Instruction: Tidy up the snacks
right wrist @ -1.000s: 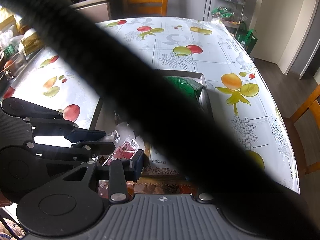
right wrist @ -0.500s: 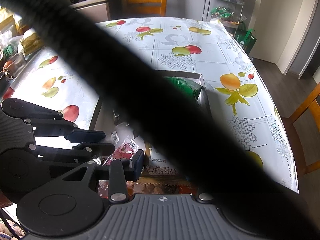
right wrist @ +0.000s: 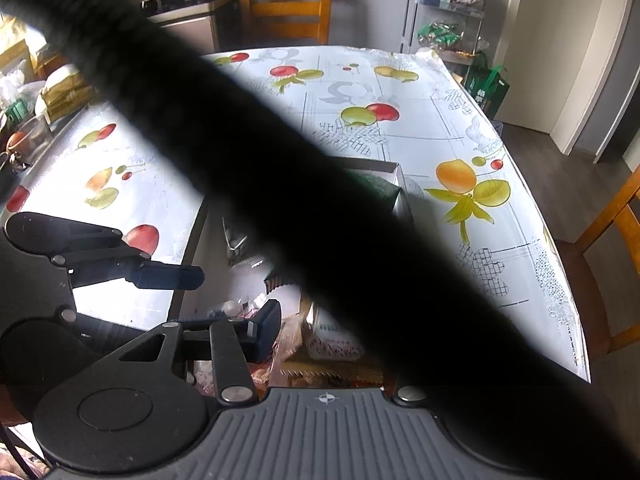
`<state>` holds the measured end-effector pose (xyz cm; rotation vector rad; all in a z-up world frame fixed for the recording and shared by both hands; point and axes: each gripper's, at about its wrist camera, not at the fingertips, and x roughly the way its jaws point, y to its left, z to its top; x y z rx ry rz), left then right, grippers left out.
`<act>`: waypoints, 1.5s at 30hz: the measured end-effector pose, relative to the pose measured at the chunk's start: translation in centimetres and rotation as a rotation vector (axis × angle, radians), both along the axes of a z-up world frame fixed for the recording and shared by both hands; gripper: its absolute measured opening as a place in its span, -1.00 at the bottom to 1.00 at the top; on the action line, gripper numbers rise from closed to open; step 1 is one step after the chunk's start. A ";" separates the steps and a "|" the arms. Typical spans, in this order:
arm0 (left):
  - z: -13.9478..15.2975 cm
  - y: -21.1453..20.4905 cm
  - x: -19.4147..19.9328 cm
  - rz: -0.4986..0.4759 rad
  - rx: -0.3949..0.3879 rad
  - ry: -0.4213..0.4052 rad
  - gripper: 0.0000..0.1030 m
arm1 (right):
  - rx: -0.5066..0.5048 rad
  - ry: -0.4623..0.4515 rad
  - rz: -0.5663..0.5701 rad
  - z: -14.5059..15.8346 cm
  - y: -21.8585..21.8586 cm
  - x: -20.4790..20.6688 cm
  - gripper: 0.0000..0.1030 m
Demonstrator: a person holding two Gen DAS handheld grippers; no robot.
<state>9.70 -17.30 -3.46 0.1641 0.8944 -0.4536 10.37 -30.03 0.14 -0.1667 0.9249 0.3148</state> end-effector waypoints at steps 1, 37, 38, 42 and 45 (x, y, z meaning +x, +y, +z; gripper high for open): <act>0.1 0.0 0.0 -0.001 -0.001 -0.006 0.08 | 0.002 -0.002 -0.002 0.1 0.0 0.0 -0.02; 1.4 1.0 -0.2 0.038 -0.001 -0.060 0.68 | 0.041 -0.060 -0.042 1.9 -0.4 0.5 0.55; 1.4 1.0 -0.2 0.038 0.003 -0.064 0.68 | 0.042 -0.062 -0.044 1.9 -0.4 0.5 0.55; 1.5 1.1 -0.4 0.038 0.004 -0.069 0.70 | 0.049 -0.065 -0.050 2.1 -0.5 0.5 0.56; 1.6 1.2 -0.5 0.041 -0.002 -0.068 0.70 | 0.052 -0.070 -0.052 2.2 -0.5 0.4 0.56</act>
